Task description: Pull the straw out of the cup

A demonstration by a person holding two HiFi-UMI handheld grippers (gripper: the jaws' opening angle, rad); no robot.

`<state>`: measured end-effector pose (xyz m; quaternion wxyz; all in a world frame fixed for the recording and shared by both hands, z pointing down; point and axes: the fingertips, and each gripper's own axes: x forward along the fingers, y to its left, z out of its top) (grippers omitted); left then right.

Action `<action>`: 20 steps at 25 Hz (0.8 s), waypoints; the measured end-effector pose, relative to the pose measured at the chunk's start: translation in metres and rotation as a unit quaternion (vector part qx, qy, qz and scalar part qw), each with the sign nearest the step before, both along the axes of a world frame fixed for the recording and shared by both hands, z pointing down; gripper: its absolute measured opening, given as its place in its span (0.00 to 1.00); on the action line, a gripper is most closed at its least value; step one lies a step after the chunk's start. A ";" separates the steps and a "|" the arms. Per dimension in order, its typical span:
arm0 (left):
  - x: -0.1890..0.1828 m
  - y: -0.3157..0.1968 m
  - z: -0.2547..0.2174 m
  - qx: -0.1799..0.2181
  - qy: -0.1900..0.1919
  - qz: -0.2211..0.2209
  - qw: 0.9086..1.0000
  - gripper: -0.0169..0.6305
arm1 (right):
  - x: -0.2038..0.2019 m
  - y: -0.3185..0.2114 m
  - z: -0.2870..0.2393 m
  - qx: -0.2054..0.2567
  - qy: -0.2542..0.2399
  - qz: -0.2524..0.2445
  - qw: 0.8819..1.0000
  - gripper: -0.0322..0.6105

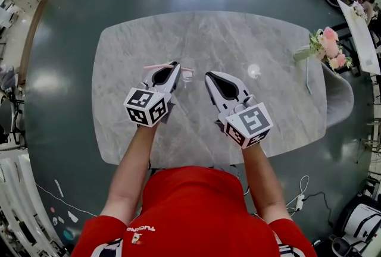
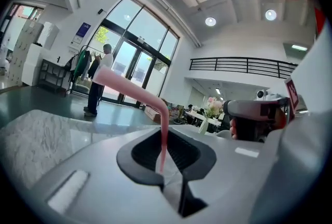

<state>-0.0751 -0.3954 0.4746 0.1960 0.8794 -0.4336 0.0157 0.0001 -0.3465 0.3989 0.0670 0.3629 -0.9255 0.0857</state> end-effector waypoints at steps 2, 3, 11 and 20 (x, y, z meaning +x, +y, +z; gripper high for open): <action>0.003 0.005 -0.016 0.019 -0.002 0.004 1.000 0.08 | 0.003 0.001 -0.005 0.004 -0.004 0.004 1.000 0.05; 0.003 0.008 -0.025 0.029 -0.004 0.005 1.000 0.08 | 0.004 0.001 -0.007 0.005 -0.008 0.007 1.000 0.05; 0.004 0.040 -0.092 0.108 -0.019 0.016 0.994 0.08 | 0.009 0.010 -0.031 0.022 -0.032 0.014 0.999 0.05; 0.008 0.083 -0.140 0.164 -0.025 0.028 0.986 0.08 | 0.004 0.038 -0.062 0.053 -0.042 0.001 0.998 0.05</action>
